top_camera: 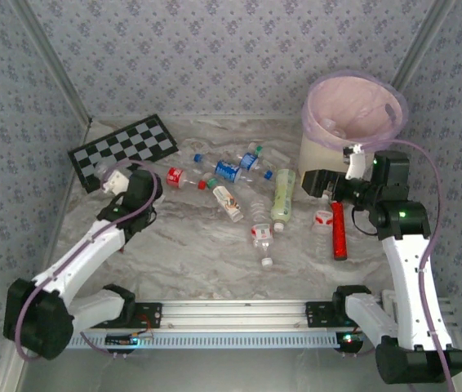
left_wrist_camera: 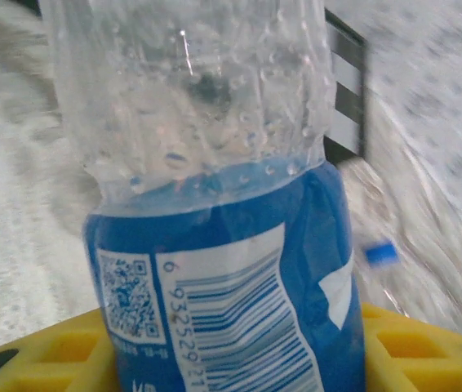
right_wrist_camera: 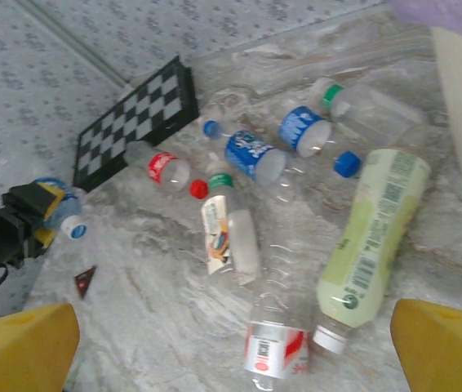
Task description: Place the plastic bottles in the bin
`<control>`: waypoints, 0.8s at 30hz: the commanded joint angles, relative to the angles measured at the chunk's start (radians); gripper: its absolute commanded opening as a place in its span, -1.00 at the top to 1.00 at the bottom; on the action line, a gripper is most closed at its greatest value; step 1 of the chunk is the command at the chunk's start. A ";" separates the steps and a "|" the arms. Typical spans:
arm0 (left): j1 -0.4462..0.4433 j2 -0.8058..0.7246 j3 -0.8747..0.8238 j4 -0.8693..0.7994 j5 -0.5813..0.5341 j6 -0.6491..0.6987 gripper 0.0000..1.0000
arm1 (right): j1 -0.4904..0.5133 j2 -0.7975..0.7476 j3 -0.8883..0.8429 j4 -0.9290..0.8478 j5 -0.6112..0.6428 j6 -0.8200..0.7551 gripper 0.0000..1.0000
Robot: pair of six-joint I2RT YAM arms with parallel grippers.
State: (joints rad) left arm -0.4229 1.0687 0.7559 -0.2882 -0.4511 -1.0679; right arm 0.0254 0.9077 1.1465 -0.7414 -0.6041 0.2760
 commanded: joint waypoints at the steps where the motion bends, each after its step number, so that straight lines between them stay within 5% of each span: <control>1: 0.001 -0.050 0.000 0.077 0.362 0.414 0.10 | 0.021 -0.007 -0.012 0.105 -0.118 0.070 -1.00; 6: -0.017 -0.067 0.036 0.072 0.742 0.568 0.10 | 0.121 0.017 -0.028 0.260 -0.126 0.136 -1.00; 10: -0.101 -0.060 0.027 0.122 0.896 0.669 0.13 | 0.202 0.111 0.032 0.259 -0.025 0.179 -1.00; 15: -0.226 -0.012 0.019 0.229 0.979 0.724 0.13 | 0.278 0.232 0.021 0.423 0.012 0.343 -0.97; 24: -0.336 0.069 0.066 0.265 0.971 0.771 0.15 | 0.372 0.332 0.071 0.468 0.021 0.344 -0.84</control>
State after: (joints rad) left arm -0.7528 1.1309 0.7681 -0.0887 0.4919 -0.3332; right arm 0.3847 1.2369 1.1751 -0.3141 -0.5976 0.5968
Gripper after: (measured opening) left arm 0.500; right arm 0.931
